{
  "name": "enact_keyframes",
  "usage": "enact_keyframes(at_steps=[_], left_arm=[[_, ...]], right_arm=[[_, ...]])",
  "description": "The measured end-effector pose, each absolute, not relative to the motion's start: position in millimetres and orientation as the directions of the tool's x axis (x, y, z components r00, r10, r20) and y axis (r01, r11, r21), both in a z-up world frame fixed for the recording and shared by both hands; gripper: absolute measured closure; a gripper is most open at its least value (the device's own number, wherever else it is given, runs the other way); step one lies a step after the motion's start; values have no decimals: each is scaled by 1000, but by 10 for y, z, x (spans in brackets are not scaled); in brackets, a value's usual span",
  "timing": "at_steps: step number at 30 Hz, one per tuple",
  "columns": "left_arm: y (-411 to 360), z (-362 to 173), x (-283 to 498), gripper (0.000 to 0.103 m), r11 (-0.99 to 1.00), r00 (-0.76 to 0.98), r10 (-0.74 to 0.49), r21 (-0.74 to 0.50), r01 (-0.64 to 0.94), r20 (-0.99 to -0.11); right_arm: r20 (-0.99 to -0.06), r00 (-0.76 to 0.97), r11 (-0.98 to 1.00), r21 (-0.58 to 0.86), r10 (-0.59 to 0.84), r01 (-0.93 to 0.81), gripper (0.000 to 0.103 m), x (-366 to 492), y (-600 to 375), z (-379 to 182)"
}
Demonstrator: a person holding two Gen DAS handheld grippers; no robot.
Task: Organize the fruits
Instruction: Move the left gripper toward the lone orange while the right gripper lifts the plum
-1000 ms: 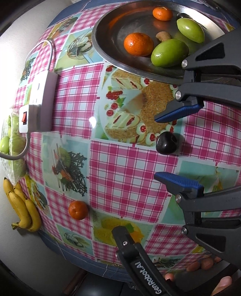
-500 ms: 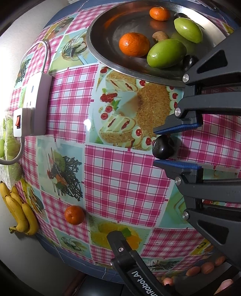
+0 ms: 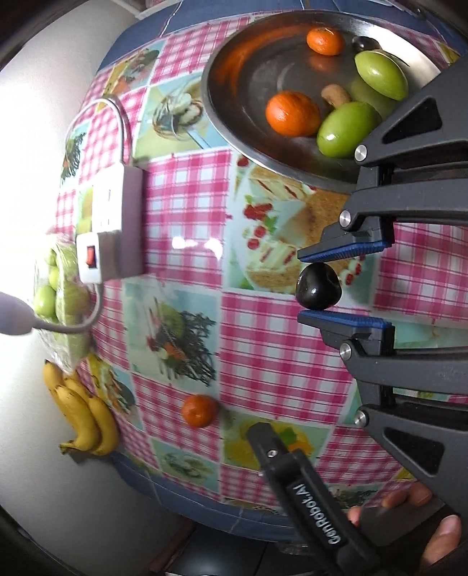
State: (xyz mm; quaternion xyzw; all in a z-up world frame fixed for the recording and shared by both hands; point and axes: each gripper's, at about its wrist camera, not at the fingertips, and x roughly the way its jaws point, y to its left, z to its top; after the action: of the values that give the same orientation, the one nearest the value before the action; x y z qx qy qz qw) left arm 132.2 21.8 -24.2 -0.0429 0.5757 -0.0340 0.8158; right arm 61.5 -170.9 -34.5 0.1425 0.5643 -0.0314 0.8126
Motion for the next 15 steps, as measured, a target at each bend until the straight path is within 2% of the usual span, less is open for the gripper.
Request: enact_keyframes(at_steps=[15], left_arm=[[49,-150,1637,5,995,395,-101,-101,22,-913]], right_arm=[[-912,402,949,193,80,249,75,756,-1873,-260]])
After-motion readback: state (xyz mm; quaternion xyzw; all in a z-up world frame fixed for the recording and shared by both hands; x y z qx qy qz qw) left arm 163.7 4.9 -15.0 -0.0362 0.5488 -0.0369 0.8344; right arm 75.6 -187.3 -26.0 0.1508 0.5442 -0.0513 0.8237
